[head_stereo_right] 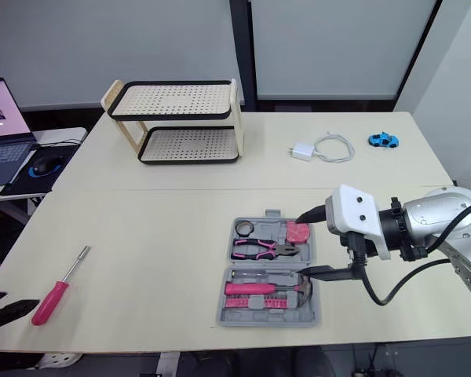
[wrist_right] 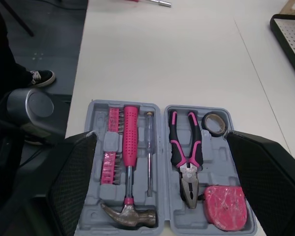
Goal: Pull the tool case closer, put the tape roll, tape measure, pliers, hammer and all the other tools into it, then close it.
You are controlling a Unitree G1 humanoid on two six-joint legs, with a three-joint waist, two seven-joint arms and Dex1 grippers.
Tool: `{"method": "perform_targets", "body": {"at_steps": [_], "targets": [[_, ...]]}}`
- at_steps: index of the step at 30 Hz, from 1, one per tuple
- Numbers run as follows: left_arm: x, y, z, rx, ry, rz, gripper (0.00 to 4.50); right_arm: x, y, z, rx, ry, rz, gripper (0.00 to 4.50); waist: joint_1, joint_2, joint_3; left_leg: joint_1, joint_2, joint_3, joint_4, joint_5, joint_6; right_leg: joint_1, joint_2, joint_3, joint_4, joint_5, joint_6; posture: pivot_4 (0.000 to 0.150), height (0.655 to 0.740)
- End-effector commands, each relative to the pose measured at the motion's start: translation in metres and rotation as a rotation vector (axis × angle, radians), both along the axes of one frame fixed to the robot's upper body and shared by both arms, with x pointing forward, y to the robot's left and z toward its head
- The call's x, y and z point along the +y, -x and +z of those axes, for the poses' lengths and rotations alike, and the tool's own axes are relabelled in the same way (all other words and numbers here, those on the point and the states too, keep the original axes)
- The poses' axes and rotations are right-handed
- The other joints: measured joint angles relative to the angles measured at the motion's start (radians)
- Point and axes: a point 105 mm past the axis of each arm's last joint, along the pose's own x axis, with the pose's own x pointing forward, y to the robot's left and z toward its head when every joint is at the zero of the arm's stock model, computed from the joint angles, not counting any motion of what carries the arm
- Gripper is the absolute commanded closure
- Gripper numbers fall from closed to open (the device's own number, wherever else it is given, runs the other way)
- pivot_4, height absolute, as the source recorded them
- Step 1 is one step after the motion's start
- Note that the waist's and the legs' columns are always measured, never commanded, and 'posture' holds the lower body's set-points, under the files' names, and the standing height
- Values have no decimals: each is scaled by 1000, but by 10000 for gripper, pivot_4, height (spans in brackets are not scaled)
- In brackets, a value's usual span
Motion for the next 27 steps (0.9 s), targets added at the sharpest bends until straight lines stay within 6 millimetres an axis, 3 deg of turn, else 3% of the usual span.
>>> {"method": "perform_targets", "body": {"at_steps": [1,8,26,27], "targets": [[10,-10,-1,18,-31,54,0,6,6,5,-21,1,17,317,0,0,0,0,0,0,0,0,0,0,0,0,0,0,0,1500,7400],[12,-22,-23,76,-13,107,0,7,8,6,-7,-1,0,317,-6,0,0,0,0,2,0,-1,1,-3,0,0,2,0,0,1500,7400],[5,-23,-58,180,5,105,0,2,11,12,7,16,-26,317,-1,0,0,0,0,2,1,-1,1,-4,-1,0,4,0,0,1500,7400],[4,-23,-61,184,4,103,1842,2,11,13,9,17,-28,101,-1,0,0,0,0,2,1,-1,1,-4,-1,0,4,0,0,1500,7400]]}}
